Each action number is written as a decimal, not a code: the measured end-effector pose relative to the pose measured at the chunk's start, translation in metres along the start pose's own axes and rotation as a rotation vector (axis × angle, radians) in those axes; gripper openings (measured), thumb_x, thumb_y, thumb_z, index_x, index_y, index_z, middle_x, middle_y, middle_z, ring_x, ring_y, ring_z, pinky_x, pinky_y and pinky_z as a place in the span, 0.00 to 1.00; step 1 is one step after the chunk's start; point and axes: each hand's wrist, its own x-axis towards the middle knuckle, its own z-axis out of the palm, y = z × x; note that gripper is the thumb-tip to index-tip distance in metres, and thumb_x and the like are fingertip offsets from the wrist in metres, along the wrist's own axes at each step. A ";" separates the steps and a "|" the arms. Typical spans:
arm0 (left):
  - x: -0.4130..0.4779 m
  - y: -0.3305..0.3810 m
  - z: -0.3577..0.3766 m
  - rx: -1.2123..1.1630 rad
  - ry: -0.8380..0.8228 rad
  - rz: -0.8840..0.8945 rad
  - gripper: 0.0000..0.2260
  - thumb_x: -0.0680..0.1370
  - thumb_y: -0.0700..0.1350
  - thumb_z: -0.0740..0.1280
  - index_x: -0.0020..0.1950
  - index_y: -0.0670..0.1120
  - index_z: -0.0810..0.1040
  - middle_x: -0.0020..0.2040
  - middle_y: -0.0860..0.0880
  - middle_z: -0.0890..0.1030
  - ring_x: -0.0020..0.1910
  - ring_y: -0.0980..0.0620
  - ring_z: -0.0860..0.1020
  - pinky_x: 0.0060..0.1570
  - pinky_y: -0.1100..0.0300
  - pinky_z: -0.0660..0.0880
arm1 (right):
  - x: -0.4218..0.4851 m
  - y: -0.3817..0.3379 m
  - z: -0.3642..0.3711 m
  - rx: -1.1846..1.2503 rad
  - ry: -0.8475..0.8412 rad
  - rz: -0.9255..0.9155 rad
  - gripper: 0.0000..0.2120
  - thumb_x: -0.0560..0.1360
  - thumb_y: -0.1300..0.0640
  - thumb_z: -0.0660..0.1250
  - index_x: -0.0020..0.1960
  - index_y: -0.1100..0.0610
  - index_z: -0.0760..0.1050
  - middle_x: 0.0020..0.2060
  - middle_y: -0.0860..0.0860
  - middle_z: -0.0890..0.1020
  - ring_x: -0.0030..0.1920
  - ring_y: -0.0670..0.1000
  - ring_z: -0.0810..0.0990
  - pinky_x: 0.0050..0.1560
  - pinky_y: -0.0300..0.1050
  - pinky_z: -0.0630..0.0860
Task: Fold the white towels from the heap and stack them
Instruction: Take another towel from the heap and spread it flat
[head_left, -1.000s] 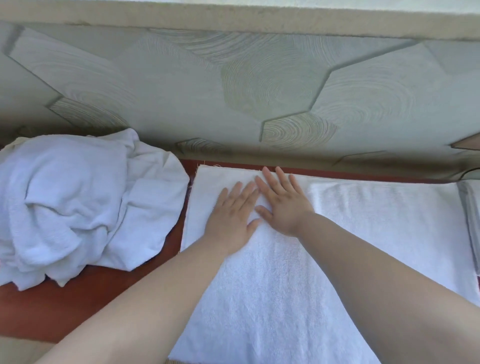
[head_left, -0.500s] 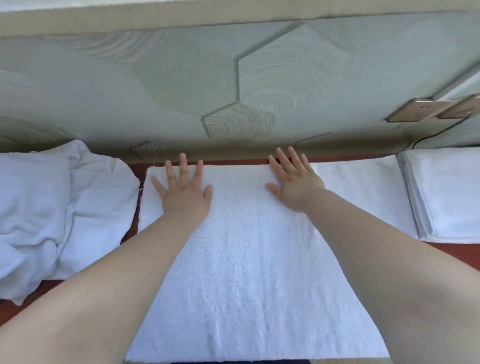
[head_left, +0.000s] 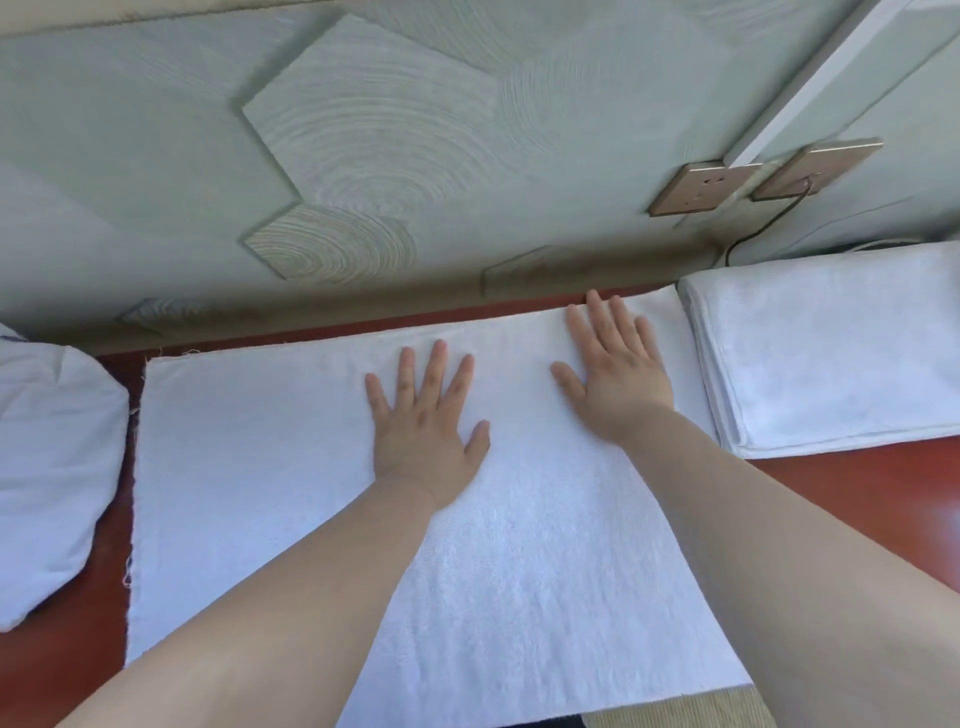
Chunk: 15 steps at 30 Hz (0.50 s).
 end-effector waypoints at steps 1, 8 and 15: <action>0.001 0.000 0.000 0.007 -0.007 -0.006 0.34 0.81 0.67 0.43 0.84 0.58 0.37 0.84 0.51 0.34 0.83 0.41 0.34 0.76 0.29 0.41 | 0.006 0.008 -0.002 0.011 0.010 0.036 0.36 0.81 0.31 0.39 0.84 0.46 0.39 0.84 0.48 0.40 0.83 0.53 0.36 0.82 0.56 0.38; 0.002 0.000 -0.001 0.037 -0.015 -0.011 0.35 0.80 0.67 0.43 0.84 0.58 0.36 0.84 0.51 0.33 0.83 0.41 0.33 0.77 0.31 0.40 | 0.020 0.027 -0.008 0.027 0.028 0.062 0.37 0.81 0.31 0.38 0.84 0.48 0.41 0.84 0.50 0.43 0.83 0.54 0.37 0.82 0.55 0.38; 0.002 -0.001 0.001 0.025 0.016 -0.015 0.35 0.80 0.68 0.44 0.84 0.58 0.37 0.84 0.51 0.34 0.83 0.42 0.34 0.78 0.32 0.40 | 0.010 0.016 -0.006 0.127 0.056 0.152 0.36 0.82 0.34 0.42 0.84 0.50 0.42 0.84 0.54 0.41 0.82 0.58 0.35 0.81 0.59 0.38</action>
